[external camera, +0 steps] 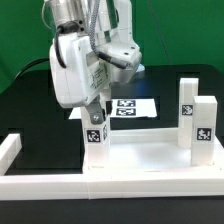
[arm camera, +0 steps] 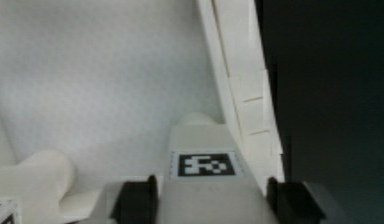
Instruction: Assemble desk
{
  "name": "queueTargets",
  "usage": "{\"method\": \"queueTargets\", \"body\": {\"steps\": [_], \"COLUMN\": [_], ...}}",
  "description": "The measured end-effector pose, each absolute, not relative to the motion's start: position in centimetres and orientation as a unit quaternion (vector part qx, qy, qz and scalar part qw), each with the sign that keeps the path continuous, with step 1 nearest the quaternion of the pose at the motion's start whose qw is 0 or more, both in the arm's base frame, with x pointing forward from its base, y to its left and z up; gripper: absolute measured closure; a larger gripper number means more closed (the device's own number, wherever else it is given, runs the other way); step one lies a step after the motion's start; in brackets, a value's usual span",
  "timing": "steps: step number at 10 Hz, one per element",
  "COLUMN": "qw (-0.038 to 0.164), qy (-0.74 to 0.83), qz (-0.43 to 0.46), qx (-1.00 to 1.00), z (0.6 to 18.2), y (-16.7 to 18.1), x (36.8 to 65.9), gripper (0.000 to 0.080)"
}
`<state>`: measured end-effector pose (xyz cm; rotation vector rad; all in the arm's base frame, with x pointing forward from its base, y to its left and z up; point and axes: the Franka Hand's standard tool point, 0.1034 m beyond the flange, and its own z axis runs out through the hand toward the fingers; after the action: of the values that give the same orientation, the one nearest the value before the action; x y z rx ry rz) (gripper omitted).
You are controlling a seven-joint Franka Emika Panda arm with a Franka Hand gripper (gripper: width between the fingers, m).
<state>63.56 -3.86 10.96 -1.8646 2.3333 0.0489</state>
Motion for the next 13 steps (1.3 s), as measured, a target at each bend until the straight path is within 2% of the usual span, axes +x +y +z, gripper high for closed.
{"method": "queueTargets", "body": {"steps": [1,2,3,4,5,9,11,13], "qw": [0.077,0.073,0.068,0.061,0.057,0.059,0.041,0.037], "qy": [0.777,0.743,0.688,0.627,0.553,0.431,0.23,0.188], "qz": [0.016,0.011,0.007,0.016,0.022,0.008,-0.014,-0.032], "qx": [-0.624,-0.666,-0.723,-0.776,-0.831,-0.901,-0.972,-0.981], "z": [11.0,10.9,10.9,11.0,11.1,11.2,11.2,11.3], "y": [-3.9,-3.8,-3.5,-3.3,-3.2,-3.7,-5.3,-5.5], "x": [63.6,63.5,63.4,63.1,63.0,63.1,63.4,63.9], "gripper": [0.0432,0.0298,0.0298,0.0178,0.0158,0.015,0.015,0.015]}}
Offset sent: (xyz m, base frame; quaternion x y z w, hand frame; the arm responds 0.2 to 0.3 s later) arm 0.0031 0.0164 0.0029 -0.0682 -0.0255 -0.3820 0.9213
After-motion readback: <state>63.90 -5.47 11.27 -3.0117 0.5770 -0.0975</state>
